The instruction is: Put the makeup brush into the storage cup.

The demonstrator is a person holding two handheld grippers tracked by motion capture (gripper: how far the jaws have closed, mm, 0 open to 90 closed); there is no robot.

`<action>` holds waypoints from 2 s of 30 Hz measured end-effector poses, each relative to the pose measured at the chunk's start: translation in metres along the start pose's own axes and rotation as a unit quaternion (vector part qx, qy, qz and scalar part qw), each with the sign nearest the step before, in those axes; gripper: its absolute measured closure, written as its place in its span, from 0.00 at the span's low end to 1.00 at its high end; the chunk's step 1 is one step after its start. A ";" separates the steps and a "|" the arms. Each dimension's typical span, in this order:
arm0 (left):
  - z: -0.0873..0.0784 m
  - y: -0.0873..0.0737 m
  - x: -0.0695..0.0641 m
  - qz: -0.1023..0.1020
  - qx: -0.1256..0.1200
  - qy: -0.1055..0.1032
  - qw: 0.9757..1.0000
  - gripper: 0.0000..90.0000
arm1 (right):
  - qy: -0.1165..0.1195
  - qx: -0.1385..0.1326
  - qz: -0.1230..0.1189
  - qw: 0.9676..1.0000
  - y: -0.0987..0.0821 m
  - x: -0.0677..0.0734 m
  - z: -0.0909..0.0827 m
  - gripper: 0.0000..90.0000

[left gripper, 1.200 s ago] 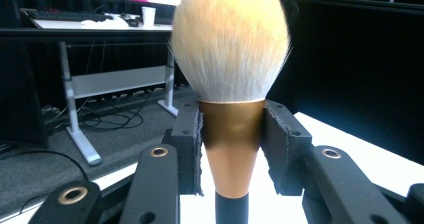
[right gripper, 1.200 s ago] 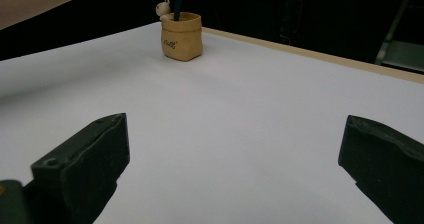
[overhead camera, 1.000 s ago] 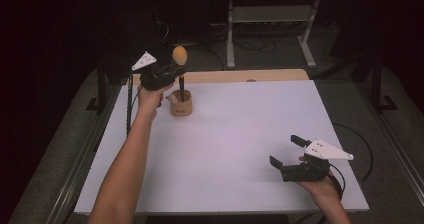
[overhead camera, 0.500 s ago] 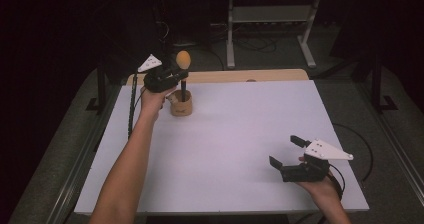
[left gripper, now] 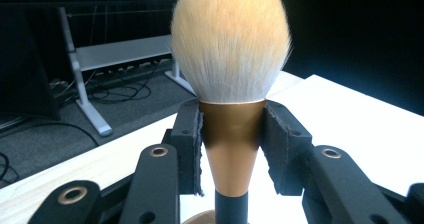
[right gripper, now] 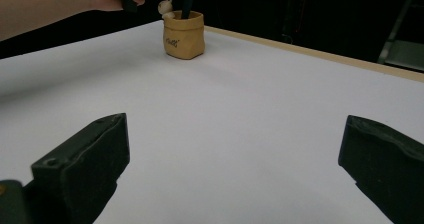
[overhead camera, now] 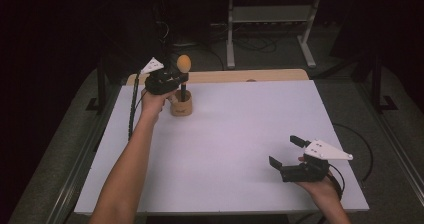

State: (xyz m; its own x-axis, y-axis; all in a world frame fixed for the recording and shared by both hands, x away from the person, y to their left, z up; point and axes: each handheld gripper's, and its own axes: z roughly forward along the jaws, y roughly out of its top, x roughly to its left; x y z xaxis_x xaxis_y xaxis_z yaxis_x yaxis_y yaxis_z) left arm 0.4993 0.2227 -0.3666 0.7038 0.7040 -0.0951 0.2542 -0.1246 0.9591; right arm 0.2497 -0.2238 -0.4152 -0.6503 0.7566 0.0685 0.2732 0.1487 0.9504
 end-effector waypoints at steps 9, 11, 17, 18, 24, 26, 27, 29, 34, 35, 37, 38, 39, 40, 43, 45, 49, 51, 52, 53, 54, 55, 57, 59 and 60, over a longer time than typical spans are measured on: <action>0.001 -0.006 0.000 0.005 0.015 0.002 1.000 0.69 | 0.000 0.000 0.000 1.000 0.000 0.000 0.000 0.00; 0.002 -0.007 0.000 0.000 0.016 0.001 1.000 0.69 | 0.000 0.000 0.000 1.000 0.000 0.000 0.000 0.00; 0.002 -0.010 0.002 -0.015 0.029 0.001 0.999 0.49 | 0.000 0.000 0.000 1.000 0.000 0.000 0.000 0.00; 0.001 -0.010 0.003 -0.014 0.032 0.004 0.999 0.45 | 0.000 0.000 0.000 1.000 0.000 0.000 0.000 0.00; -0.004 -0.009 0.004 -0.019 0.035 0.007 0.999 0.34 | -0.001 -0.002 -0.006 1.000 0.000 0.000 0.001 0.00; -0.006 -0.009 0.004 -0.020 0.039 0.007 0.999 0.31 | -0.002 -0.001 -0.006 1.000 0.000 0.001 0.001 0.00; -0.008 -0.008 0.004 -0.019 0.041 0.009 0.999 0.29 | -0.002 -0.001 -0.006 1.000 0.000 0.001 0.001 0.00; -0.010 -0.009 0.003 -0.023 0.038 0.011 0.999 0.25 | -0.002 -0.001 -0.005 1.000 0.000 0.001 0.001 0.00; -0.018 -0.011 0.004 -0.022 0.042 0.014 0.999 0.19 | -0.002 0.000 -0.005 1.000 0.001 0.001 0.000 0.00; -0.019 -0.011 0.004 -0.020 0.043 0.014 0.999 0.19 | -0.002 0.000 -0.005 1.000 0.001 0.001 0.001 0.00; -0.023 -0.011 0.003 -0.018 0.043 0.014 0.999 0.18 | -0.002 0.000 -0.005 1.000 0.001 0.001 0.001 0.00; -0.025 -0.011 0.002 -0.019 0.040 0.013 0.999 0.17 | -0.001 0.001 -0.005 1.000 0.001 0.001 0.001 0.00; -0.026 -0.011 0.002 -0.018 0.042 0.011 0.999 0.17 | -0.001 0.001 -0.005 1.000 0.001 0.001 0.001 0.00; -0.028 -0.011 0.002 -0.018 0.044 0.009 0.999 0.15 | -0.001 0.001 -0.005 1.000 0.001 0.001 0.001 0.00; -0.032 -0.010 0.000 -0.015 0.048 0.006 0.999 0.14 | -0.002 0.000 -0.005 1.000 0.001 0.001 0.001 0.00; -0.034 -0.010 -0.001 -0.013 0.050 0.005 0.999 0.12 | -0.002 0.000 -0.006 1.000 0.001 0.001 0.001 0.00; -0.039 -0.008 -0.003 -0.008 0.053 0.001 0.999 0.12 | -0.001 0.003 -0.002 1.000 0.001 0.001 0.001 0.00; -0.041 -0.008 -0.005 -0.006 0.055 0.000 0.998 0.12 | -0.002 0.002 -0.003 1.000 0.001 0.001 0.001 0.00; -0.042 -0.008 -0.007 -0.007 0.058 -0.003 0.998 0.12 | -0.002 0.002 -0.003 1.000 0.001 0.001 0.001 0.00; -0.043 -0.008 -0.008 -0.004 0.064 -0.007 0.998 0.12 | -0.002 0.000 -0.005 1.000 0.001 0.001 0.002 0.00; -0.043 -0.007 -0.009 -0.005 0.066 -0.008 0.998 0.12 | -0.002 0.000 -0.005 1.000 0.000 0.001 0.002 0.00; -0.044 -0.007 -0.010 -0.003 0.069 -0.010 0.998 0.12 | -0.002 0.000 -0.004 1.000 0.000 0.001 0.002 0.00; -0.047 -0.006 -0.012 -0.002 0.067 -0.014 0.998 0.12 | -0.003 0.002 -0.002 1.000 0.000 0.001 0.002 0.00; -0.049 -0.005 -0.016 0.000 0.067 -0.017 0.998 0.12 | -0.003 0.002 -0.002 1.000 0.000 0.001 0.002 0.00; -0.050 -0.005 -0.017 0.003 0.067 -0.019 0.998 0.12 | -0.003 0.001 -0.002 1.000 0.000 0.001 0.002 0.00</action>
State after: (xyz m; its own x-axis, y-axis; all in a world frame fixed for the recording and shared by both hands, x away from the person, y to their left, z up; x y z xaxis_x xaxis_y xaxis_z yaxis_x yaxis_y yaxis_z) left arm 0.4526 0.2462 -0.3563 0.7299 0.6759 -0.1018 0.3346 -0.2235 0.9155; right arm 0.2505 -0.2221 -0.4153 -0.6469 0.7599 0.0638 0.2733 0.1528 0.9497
